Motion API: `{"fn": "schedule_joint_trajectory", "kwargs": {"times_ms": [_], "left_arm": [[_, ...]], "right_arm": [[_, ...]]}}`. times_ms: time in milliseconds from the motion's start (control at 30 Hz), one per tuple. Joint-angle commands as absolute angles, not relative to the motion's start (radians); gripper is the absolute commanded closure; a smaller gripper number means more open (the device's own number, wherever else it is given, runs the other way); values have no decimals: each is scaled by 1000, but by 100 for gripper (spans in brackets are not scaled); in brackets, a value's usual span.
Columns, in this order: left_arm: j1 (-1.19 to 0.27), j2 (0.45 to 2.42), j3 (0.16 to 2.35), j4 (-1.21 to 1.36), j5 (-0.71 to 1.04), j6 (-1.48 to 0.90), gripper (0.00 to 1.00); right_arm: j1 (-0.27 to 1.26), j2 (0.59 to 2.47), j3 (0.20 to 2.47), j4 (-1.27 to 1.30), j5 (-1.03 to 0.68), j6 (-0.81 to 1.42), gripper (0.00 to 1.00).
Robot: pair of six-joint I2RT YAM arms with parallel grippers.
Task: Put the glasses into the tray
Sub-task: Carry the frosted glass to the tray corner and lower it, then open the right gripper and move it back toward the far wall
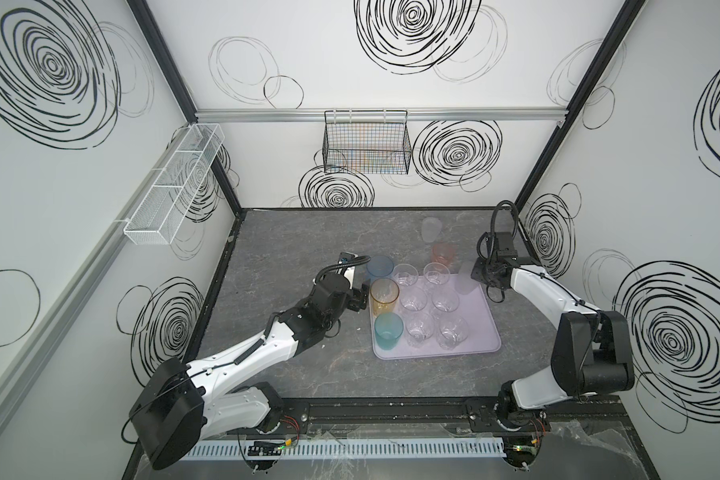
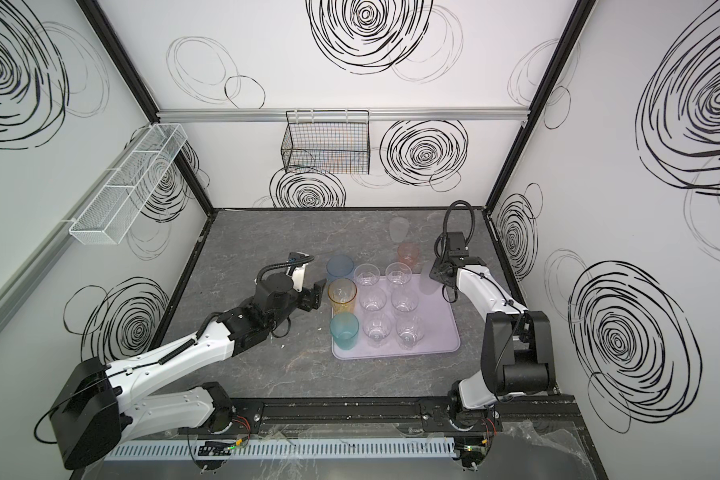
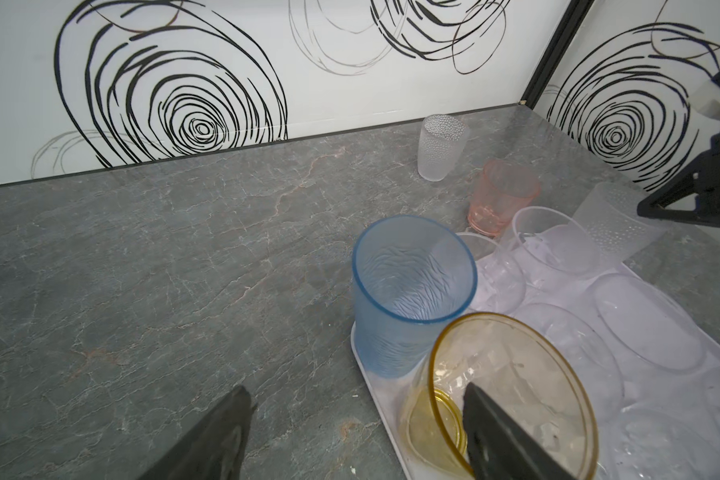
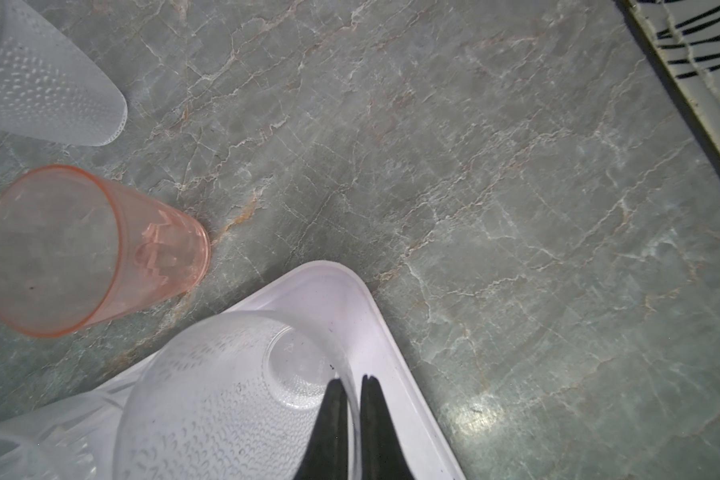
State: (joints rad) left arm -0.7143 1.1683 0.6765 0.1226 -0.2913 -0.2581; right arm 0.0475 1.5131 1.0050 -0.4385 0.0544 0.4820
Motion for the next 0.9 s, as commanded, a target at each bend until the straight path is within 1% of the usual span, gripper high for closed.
{"fn": "schedule_joint_trajectory", "kwargs": {"times_ms": [0,300,467,600,733,867], "left_arm": [[-700,1157,657,196,-254,-272,18],[-690,1160,647,215,-227,-260,18],[-629,1157,712,170,-140,-160,18],[-586,1188,794,129,-68,-123,19],[-596,1249,871,147,17,-128,19],[-647,1324,935,188,19,-130,19]], "right_arm": [[69,1536,1034,-457,100,477,89],[92,1510,1127,-536,95,477,67],[100,1460,1243,-610,62,466,61],[117,1445,1273,-530,-1,455,58],[121,1564,1344,-479,-71,497,52],[115,1698,1404,-392,-109,540,44]]}}
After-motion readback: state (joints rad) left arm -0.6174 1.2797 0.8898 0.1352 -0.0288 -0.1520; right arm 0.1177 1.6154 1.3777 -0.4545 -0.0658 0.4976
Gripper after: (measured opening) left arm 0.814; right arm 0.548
